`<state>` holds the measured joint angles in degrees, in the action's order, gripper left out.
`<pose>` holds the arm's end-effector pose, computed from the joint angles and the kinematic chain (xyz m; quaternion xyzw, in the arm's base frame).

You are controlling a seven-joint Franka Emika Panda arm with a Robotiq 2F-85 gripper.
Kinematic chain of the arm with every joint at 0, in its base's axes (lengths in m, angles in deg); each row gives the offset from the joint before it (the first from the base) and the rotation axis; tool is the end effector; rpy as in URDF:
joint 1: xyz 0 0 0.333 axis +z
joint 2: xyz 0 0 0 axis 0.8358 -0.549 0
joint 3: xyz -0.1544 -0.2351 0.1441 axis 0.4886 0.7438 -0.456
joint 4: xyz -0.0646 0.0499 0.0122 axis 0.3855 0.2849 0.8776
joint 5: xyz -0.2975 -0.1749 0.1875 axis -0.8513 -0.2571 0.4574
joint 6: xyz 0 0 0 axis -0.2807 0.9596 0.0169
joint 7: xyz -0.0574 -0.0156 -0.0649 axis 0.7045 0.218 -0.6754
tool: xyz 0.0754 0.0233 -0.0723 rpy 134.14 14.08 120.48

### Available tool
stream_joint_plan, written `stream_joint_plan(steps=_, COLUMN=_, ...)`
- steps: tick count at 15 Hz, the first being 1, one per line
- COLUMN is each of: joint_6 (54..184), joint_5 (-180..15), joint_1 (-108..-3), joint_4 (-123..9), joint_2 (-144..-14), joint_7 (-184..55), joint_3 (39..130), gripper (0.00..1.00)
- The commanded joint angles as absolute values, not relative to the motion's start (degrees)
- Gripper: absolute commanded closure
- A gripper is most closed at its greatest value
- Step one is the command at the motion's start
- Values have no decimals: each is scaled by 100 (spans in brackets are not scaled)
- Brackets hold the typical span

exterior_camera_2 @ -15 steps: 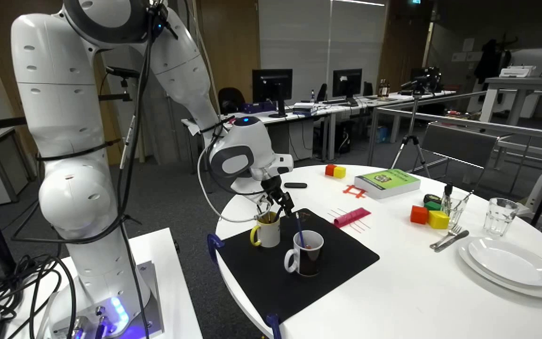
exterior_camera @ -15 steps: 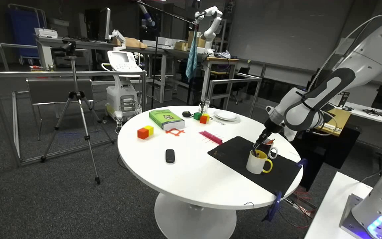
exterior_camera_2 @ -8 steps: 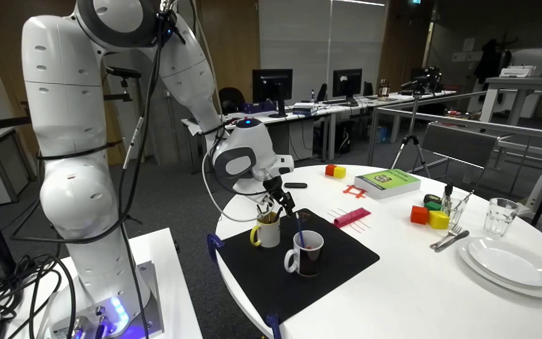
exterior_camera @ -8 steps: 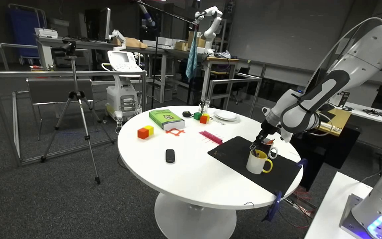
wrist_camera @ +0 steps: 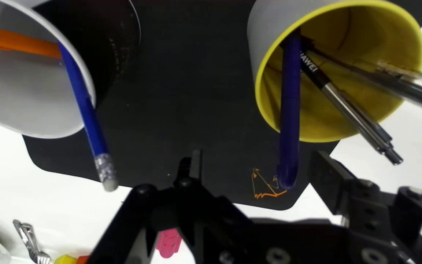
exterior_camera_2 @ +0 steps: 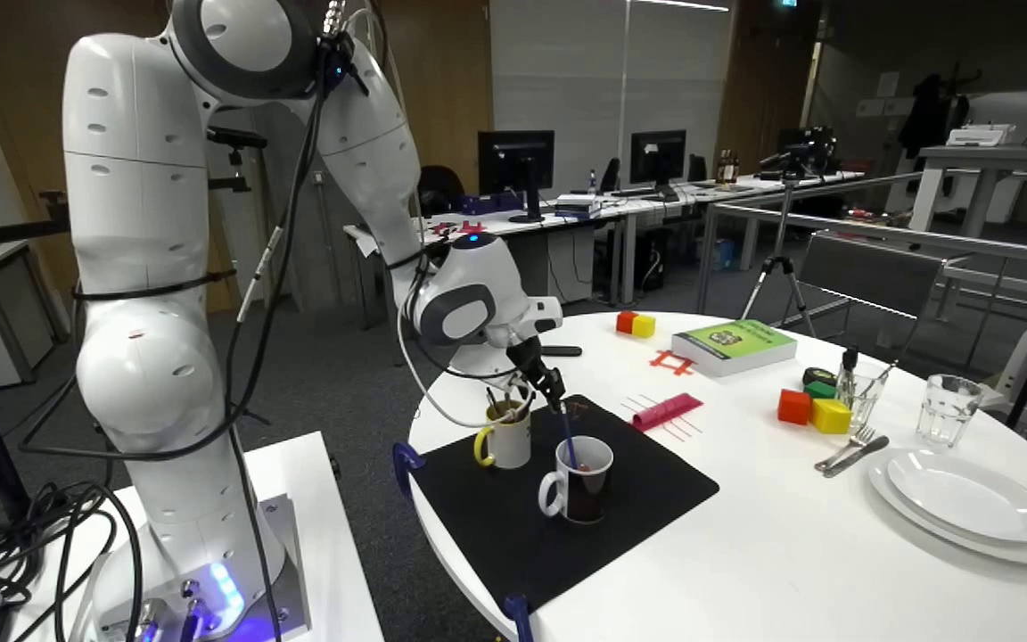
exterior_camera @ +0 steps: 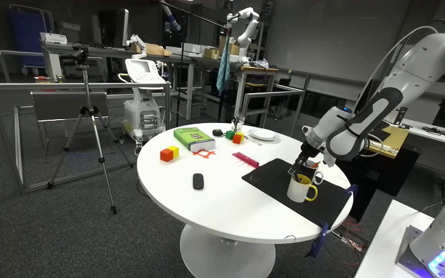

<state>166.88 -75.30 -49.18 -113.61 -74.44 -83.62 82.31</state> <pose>0.4695 0.0391 0.2246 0.9731 0.1335 0.1874 0.0113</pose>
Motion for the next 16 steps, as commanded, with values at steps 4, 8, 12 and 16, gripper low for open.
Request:
stream_joint_plan(steps=4, joint_6=16858, joint_5=-7663, joint_1=-4514, joint_4=-11260, joint_2=-7583, joint_7=-8264, joint_3=8704, gripper=75)
stream_joint_plan(steps=8, joint_6=16825, joint_5=-7673, joint_1=-4203, joint_4=-11255, joint_2=-7631, joint_7=-8256, joint_3=8987, gripper=100)
stream_joint_plan(steps=12, joint_6=16831, joint_5=-7654, joint_1=-3930, joint_4=-11269, joint_2=-7641, joint_7=-8261, joint_3=9205, gripper=100)
stream_joint_plan(steps=16, joint_6=16919, joint_5=-7694, joint_1=-3468, joint_4=-11347, joint_2=-7571, joint_7=-8208, joint_3=9665, gripper=100)
